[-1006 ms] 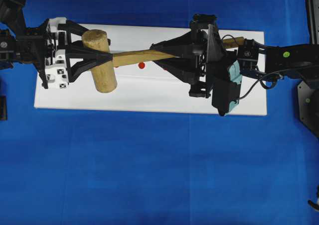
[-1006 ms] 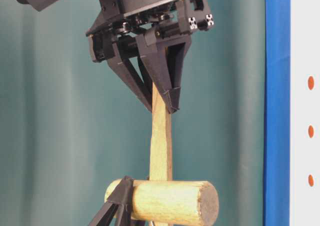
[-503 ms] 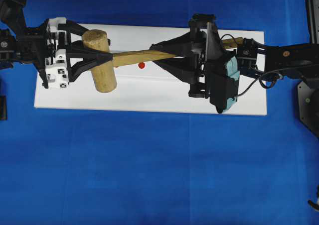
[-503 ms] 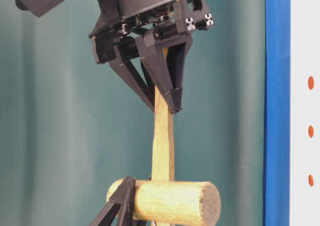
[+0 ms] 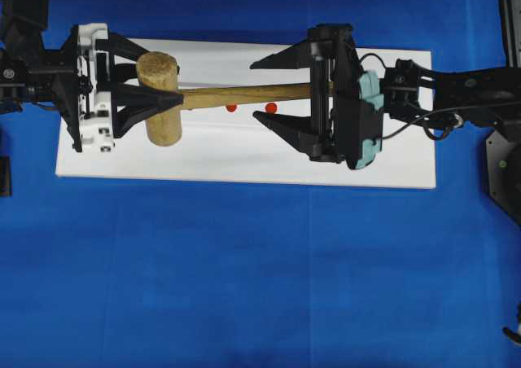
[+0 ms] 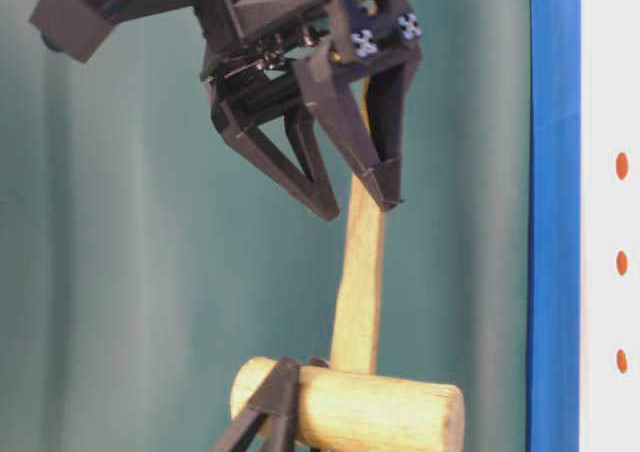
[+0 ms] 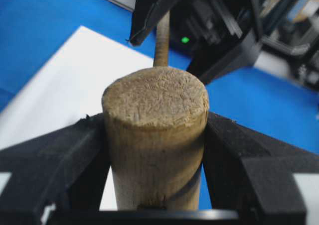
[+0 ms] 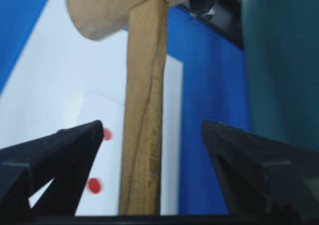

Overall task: Hit the mark with a hammer.
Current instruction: 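Open the right gripper, slide it along the handle toward the head, regrasp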

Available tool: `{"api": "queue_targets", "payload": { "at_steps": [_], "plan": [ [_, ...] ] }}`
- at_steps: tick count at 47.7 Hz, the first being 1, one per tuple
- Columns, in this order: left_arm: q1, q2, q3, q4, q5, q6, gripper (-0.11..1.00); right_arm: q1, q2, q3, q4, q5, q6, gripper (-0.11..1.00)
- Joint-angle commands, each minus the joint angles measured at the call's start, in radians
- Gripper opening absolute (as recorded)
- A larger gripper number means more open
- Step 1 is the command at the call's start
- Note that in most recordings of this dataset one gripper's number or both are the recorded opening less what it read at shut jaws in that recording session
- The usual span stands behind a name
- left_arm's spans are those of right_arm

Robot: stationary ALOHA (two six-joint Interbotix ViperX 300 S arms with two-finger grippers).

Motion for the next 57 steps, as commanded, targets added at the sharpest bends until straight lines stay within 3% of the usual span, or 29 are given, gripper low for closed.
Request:
{"api": "queue_targets", "payload": {
  "at_steps": [1,7,19,35,50,54,57],
  "plan": [
    [0.002,-0.011,-0.015,0.003,0.014,0.094,0.47,0.005,-0.035,-0.038,0.023,0.046,0.025,0.95],
    [-0.003,-0.011,-0.017,0.003,0.025,0.215,0.47,0.006,-0.032,-0.055,0.037,0.103,0.084,0.95],
    [-0.005,-0.017,-0.014,0.003,0.025,0.307,0.47,0.005,-0.025,-0.060,0.040,0.123,0.193,0.95],
    [-0.018,-0.034,-0.014,0.003,0.021,0.325,0.47,-0.015,0.061,-0.054,0.041,0.074,0.249,0.95],
    [-0.028,-0.046,-0.009,0.003,0.026,0.327,0.47,-0.020,0.075,-0.055,0.041,0.063,0.252,0.93],
    [-0.028,-0.044,-0.009,0.003,0.026,0.327,0.47,-0.020,0.075,-0.055,0.041,0.067,0.252,0.87],
    [-0.028,-0.044,-0.009,0.003,0.026,0.325,0.47,-0.020,0.075,-0.055,0.041,0.069,0.252,0.72]
  ]
}}
